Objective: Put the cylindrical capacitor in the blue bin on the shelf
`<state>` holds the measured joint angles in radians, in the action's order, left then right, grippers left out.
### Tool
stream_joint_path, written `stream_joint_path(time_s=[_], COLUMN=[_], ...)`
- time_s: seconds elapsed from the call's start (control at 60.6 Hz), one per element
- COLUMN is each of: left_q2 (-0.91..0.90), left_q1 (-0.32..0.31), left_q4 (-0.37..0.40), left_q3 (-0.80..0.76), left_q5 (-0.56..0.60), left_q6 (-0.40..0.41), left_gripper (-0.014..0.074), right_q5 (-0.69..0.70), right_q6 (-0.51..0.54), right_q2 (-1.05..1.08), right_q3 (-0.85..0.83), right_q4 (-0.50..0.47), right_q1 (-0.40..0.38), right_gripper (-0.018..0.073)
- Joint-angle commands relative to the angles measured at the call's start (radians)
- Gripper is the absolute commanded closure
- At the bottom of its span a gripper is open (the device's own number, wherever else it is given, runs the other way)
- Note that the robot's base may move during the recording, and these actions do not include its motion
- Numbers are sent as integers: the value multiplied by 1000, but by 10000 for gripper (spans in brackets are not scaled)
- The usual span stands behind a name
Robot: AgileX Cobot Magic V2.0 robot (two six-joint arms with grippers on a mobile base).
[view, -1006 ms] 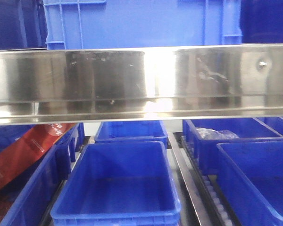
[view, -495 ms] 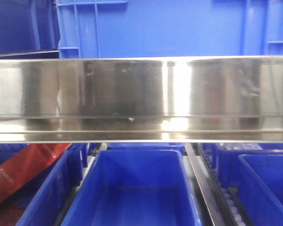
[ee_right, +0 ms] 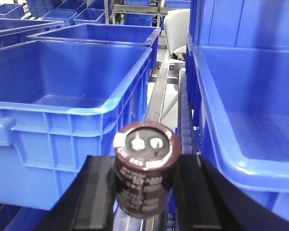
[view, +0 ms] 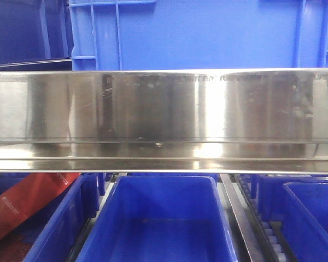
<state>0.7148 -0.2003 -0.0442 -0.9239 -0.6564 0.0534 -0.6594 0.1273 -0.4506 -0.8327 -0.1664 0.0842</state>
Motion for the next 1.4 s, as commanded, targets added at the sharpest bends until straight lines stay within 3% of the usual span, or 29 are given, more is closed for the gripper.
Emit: stream_joint_path(time_s=[0.0, 0.924, 1.105, 1.385], left_q2=[-2, 6, 105, 452], left_q1=[-7, -11, -152, -396], left_q4=[-1, 22, 6, 3], left_q3=[-7, -27, -176, -597], left_q5=[19, 37, 4, -100], left_q6=[1, -1, -61, -80], left_gripper=[707, 707, 707, 707], right_q5=[32, 34, 38, 40], right_q6=[2, 2, 2, 2], right_q2=[4, 4, 4, 4], right_q3=[-2, -2, -2, -2], right_q4=[5, 5, 5, 5], right_q1=[1, 0, 0, 0], right_gripper=[721, 721, 721, 721])
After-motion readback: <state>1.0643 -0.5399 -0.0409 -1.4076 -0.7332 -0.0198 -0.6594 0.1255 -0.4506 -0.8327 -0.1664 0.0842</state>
